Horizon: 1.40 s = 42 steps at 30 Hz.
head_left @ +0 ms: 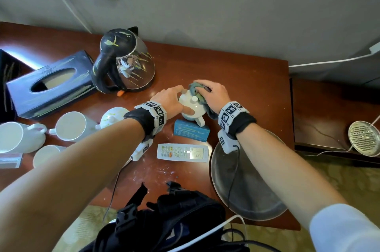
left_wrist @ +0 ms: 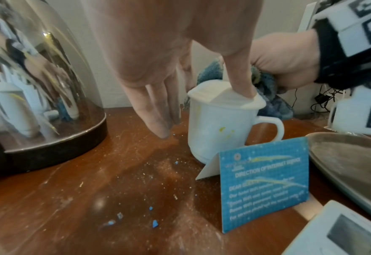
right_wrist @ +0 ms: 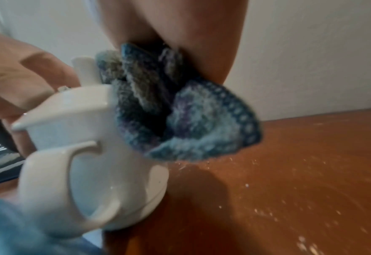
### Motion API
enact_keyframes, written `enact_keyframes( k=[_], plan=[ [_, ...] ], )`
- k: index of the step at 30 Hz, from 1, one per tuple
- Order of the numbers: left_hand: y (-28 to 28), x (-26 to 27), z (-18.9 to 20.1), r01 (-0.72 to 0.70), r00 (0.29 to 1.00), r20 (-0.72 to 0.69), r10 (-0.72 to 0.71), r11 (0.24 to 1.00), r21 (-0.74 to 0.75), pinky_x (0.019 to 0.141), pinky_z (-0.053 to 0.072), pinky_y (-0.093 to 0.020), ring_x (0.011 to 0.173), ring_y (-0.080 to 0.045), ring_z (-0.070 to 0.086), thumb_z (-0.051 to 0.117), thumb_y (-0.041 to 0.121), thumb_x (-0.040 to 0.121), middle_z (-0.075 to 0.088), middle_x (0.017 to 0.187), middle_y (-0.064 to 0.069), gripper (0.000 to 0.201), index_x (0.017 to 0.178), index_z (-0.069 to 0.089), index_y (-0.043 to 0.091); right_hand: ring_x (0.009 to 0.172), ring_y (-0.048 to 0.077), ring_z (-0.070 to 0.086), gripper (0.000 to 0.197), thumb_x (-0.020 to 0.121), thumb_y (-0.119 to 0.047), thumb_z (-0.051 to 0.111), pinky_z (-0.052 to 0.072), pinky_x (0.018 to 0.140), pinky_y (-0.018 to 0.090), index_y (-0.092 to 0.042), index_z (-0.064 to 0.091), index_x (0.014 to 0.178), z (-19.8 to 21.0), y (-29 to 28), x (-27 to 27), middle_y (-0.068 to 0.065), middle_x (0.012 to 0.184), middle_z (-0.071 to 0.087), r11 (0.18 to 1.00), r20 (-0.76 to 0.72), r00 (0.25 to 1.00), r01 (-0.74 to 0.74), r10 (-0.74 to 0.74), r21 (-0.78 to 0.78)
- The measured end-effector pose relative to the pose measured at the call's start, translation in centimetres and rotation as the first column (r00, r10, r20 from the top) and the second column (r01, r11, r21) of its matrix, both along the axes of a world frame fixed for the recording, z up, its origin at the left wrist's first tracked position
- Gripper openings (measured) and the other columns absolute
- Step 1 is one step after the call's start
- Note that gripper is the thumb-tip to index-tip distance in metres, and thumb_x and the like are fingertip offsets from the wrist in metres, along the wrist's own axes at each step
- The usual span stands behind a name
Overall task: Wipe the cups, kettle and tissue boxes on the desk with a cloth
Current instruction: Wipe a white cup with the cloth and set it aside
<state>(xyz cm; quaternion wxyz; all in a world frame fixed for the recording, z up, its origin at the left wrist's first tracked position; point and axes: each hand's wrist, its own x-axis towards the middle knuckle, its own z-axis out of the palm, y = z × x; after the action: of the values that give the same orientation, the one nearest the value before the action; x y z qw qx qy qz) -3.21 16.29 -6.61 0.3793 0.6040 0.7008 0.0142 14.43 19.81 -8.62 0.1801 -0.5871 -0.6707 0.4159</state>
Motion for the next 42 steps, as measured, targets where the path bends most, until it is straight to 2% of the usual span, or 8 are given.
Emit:
enact_keyframes(
  k=[7,10,17,23,28,31,38,42],
  plan=[
    [-0.3,-0.1,-0.1,-0.007,1.0,-0.023,0.007,1.0,0.013,0.084,0.051,-0.038,0.098,-0.022,0.056,0.08,0.055,0.07,0.061,0.108,0.003,0.071,0.132,0.048,0.037,0.129,0.007,0.047,0.048,0.097,-0.029,0.06,0.037,0.11,0.026,-0.033,0.048,0.143,-0.4,-4.7,2.6,-0.01,0.145,0.05,0.996,-0.17,0.985,0.017,-0.031,-0.084],
    [-0.4,-0.1,-0.2,-0.016,1.0,0.008,0.016,1.0,0.014,0.086,0.051,-0.04,0.101,-0.022,0.057,0.081,0.054,0.07,0.065,0.11,0.003,0.071,0.131,0.049,0.037,0.126,0.007,0.049,0.043,0.1,-0.024,0.055,0.038,0.104,0.02,-0.031,0.05,0.142,-0.5,-4.3,1.8,-0.008,0.142,0.052,0.996,-0.203,0.977,0.047,-0.061,-0.075],
    [-0.6,0.3,-0.2,-0.016,1.0,-0.005,0.016,0.999,0.03,0.087,0.048,-0.039,0.103,-0.021,0.052,0.08,0.055,0.071,0.066,0.115,0.003,0.072,0.132,0.048,0.033,0.12,0.015,0.058,0.031,0.098,-0.028,0.055,0.043,0.108,0.04,-0.03,0.063,0.129,-2.0,0.6,0.4,-0.007,0.131,0.063,0.995,-0.146,0.989,-0.009,-0.005,-0.098],
    [-0.6,0.1,0.1,-0.012,1.0,0.006,0.012,1.0,0.018,0.088,0.052,-0.039,0.104,-0.022,0.059,0.079,0.056,0.072,0.064,0.125,0.002,0.077,0.138,0.046,0.036,0.123,0.022,0.056,0.03,0.098,-0.034,0.054,0.041,0.109,0.042,-0.035,0.063,0.127,-1.7,1.6,0.7,-0.005,0.131,0.064,0.993,-0.025,0.997,0.076,-0.078,-0.087],
    [-0.1,0.0,0.2,-0.012,0.997,0.075,0.016,0.999,-0.053,0.102,0.042,-0.035,0.125,-0.028,0.052,0.075,0.036,0.083,0.051,0.145,-0.005,0.082,0.152,0.032,0.042,0.118,0.022,0.058,0.031,0.098,-0.034,0.053,0.045,0.105,0.04,-0.036,0.062,0.129,-0.9,1.3,3.1,-0.006,0.128,0.064,0.981,-0.008,0.982,0.19,-0.19,-0.031],
    [0.0,0.5,0.0,-0.006,0.997,0.077,0.01,0.998,-0.059,0.107,0.039,-0.038,0.131,-0.031,0.048,0.069,0.023,0.088,0.046,0.15,-0.009,0.083,0.156,0.022,0.033,0.118,0.021,0.06,0.033,0.097,-0.036,0.054,0.047,0.104,0.04,-0.035,0.061,0.129,-0.7,1.3,4.4,-0.006,0.129,0.063,0.977,-0.006,0.977,0.214,-0.214,-0.015],
    [-0.6,1.1,-1.0,-0.111,0.989,0.089,0.116,0.992,-0.052,0.075,0.045,-0.035,0.093,-0.023,0.058,0.082,0.046,0.074,0.059,0.111,-0.003,0.079,0.131,0.036,0.02,0.117,0.018,0.06,0.034,0.097,-0.032,0.057,0.046,0.105,0.039,-0.032,0.062,0.13,-0.3,-0.5,3.1,-0.004,0.13,0.064,0.996,-0.038,0.996,0.08,-0.081,-0.038],
    [-0.6,0.6,-1.1,-0.101,0.989,0.103,0.102,0.995,-0.019,0.077,0.048,-0.035,0.094,-0.021,0.061,0.084,0.046,0.07,0.064,0.111,0.0,0.069,0.124,0.044,0.029,0.109,0.019,0.065,0.032,0.096,-0.032,0.058,0.05,0.1,0.039,-0.034,0.064,0.128,-1.2,-2.7,2.4,-0.005,0.12,0.07,0.998,-0.05,0.997,0.065,-0.066,-0.018]
  ],
)
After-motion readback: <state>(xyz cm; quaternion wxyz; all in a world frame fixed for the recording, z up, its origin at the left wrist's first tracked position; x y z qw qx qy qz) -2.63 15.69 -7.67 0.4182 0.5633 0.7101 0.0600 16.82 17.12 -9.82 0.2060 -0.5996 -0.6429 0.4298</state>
